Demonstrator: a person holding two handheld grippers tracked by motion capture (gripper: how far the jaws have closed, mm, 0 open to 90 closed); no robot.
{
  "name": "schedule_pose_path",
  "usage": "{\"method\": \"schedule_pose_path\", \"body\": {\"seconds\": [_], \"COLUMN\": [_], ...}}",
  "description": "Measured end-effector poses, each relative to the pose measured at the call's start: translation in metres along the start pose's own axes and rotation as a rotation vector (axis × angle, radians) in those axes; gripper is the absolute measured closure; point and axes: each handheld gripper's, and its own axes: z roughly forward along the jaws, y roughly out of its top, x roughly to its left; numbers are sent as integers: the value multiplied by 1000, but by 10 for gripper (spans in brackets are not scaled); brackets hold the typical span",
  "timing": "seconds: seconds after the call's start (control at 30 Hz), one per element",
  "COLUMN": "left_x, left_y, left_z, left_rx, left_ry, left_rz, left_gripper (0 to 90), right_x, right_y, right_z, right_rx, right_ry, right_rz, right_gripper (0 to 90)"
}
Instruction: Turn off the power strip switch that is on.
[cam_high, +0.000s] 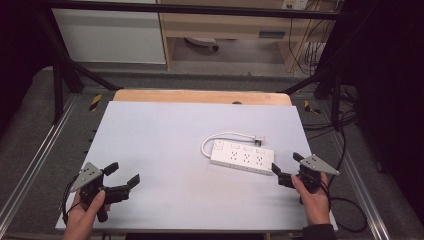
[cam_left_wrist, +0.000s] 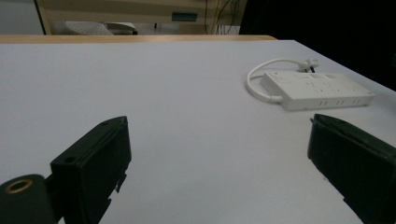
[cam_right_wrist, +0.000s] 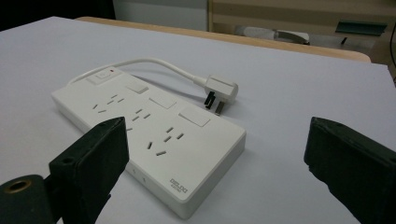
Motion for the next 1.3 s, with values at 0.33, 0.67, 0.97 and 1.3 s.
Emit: {"method": "schedule_pose_path", "body": {"seconds": [0.33, 0.67, 0.97, 1.3], "left_x": [1, 1, 2, 0], "left_y": [0, 0, 0, -1], "left_z": [0, -1, -1, 2], "left_rx": [4, 0, 3, 22], "left_ry": [1, 4, 10, 3], "left_rz": [-1, -5, -15, -7], "left_gripper": [60, 59, 41, 52], "right_x": [3, 7, 13, 19], "right_y": [0, 3, 10, 16], "right_z": [3, 1, -3, -5], "right_rx": [29, 23, -5, -25], "right_ry": [16, 31, 66, 54], "right_rz": [-5, -10, -11, -8], "right_gripper": [50, 52, 48, 48]}}
